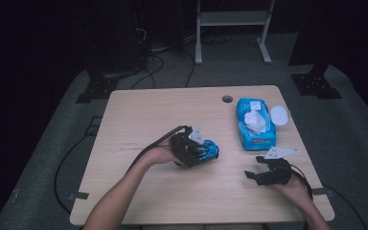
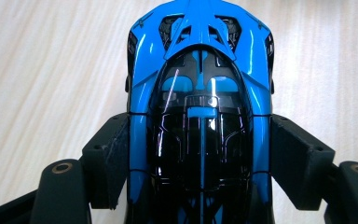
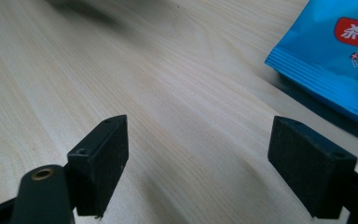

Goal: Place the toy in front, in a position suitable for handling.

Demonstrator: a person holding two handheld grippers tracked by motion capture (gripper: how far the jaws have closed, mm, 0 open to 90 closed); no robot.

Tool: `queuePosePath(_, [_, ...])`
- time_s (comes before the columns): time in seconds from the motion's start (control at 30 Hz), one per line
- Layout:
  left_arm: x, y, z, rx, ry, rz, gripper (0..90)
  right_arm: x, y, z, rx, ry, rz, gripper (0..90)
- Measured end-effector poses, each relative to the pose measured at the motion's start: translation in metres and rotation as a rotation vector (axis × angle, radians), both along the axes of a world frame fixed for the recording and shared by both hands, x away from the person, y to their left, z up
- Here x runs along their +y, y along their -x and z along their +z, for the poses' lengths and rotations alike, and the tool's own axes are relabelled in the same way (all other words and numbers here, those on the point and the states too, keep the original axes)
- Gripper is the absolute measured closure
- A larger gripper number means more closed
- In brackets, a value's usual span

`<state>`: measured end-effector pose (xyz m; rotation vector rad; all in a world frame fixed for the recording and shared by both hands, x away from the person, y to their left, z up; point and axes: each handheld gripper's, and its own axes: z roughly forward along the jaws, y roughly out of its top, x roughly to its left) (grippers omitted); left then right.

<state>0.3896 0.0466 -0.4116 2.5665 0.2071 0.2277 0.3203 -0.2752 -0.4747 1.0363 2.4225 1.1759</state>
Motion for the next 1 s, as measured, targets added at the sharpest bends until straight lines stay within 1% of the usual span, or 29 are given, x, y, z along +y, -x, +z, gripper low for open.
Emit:
queuePosePath(0.13, [-0.008,0.005,-0.005,0.01,-0.01,-0.023,27.9,0.0,0.0,0.0,0.0,0.001,0.0,19.6])
queuePosePath(0.3, [-0.015,0.009,-0.012,0.018,-0.024,-0.034,27.9,0.0,0.001,0.0,0.0,-0.001,0.0,19.5])
queuePosePath(0.33, [-0.016,0.009,-0.013,0.021,-0.031,-0.038,27.9,0.0,0.001,0.001,0.001,0.0,-0.001,19.5])
queuePosePath(0.37, [-0.017,0.01,-0.015,0.025,-0.028,-0.04,27.9,0.0,0.001,0.001,0.001,-0.001,-0.001,19.6])
queuePosePath(0.5, [-0.022,0.012,-0.02,0.038,-0.041,-0.052,27.9,-0.001,0.001,0.0,0.0,-0.001,-0.001,19.5])
queuePosePath(0.67, [-0.027,0.014,-0.026,0.052,-0.055,-0.068,27.9,-0.001,0.001,0.0,0.001,-0.001,0.0,19.6])
queuePosePath(0.8, [-0.029,0.015,-0.028,0.067,-0.052,-0.072,27.9,-0.001,0.001,0.0,0.001,-0.002,0.001,19.6])
queuePosePath(1.0, [-0.031,0.017,-0.032,0.085,-0.066,-0.088,27.9,-0.001,0.001,0.0,0.002,-0.002,0.003,19.6])
